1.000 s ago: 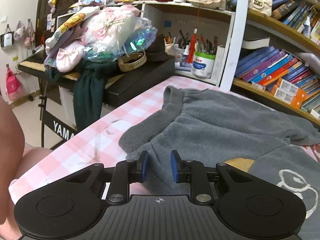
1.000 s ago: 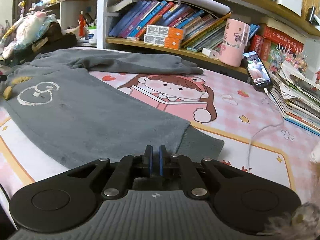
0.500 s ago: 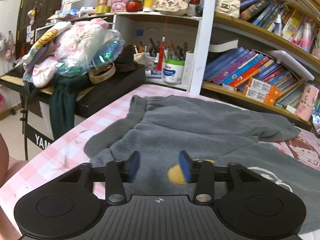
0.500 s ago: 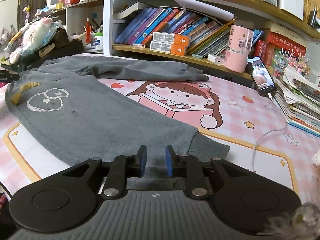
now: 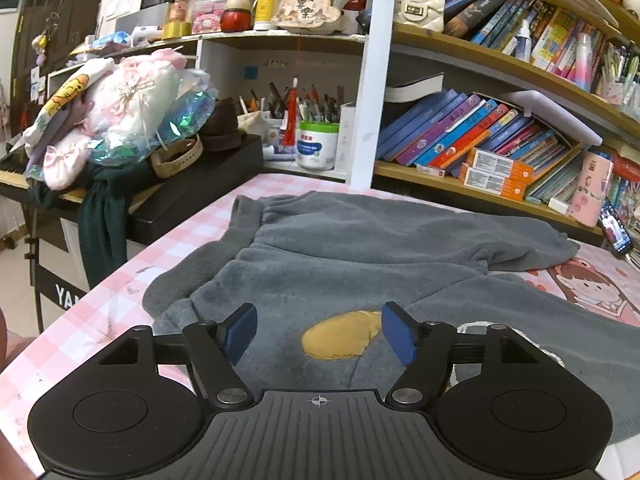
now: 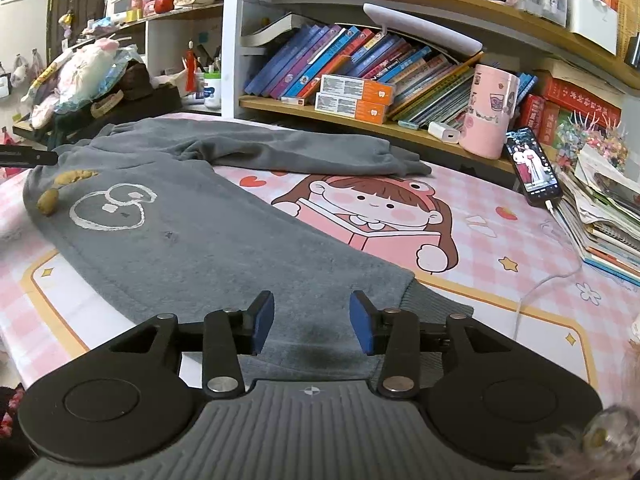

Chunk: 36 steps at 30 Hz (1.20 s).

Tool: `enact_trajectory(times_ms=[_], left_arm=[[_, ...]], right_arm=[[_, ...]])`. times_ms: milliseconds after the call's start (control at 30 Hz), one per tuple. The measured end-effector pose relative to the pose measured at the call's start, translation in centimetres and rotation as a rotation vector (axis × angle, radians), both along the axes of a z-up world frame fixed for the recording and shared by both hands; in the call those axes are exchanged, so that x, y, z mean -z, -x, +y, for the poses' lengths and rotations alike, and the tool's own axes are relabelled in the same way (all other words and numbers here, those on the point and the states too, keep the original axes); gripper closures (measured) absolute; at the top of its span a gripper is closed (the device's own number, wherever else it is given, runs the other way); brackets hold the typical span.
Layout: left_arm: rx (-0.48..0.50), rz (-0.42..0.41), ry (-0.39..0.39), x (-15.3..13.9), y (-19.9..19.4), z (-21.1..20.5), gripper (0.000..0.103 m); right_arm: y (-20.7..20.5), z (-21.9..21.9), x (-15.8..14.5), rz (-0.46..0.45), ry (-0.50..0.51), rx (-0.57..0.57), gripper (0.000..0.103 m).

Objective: Fold clothes

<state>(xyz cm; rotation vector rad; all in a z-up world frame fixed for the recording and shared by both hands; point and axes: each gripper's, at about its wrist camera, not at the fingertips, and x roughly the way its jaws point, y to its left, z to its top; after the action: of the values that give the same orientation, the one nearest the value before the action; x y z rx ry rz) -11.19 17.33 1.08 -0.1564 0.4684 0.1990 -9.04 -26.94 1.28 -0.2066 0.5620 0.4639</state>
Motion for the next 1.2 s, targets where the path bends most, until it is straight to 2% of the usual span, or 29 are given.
enact_trajectory(times_ms=[667,900,1200], left_arm=[[0.054,0.021,-0.023,1.0,-1.4,-0.9,0.018],[0.075,0.021,-0.027,1.0,-2.3,-0.9,0.015],[0.091,-0.003,-0.061,-0.5,-4.2,-0.1,0.009]], right_arm=[[-2.2,2.1,0.6,0.033,0.035,-0.041,0.055],[-3.8,3.3,0.5,0.046,0.033,-0.064,0.042],[-6.7,4.9,-1.1,0.003,0.071,-0.121,0.032]])
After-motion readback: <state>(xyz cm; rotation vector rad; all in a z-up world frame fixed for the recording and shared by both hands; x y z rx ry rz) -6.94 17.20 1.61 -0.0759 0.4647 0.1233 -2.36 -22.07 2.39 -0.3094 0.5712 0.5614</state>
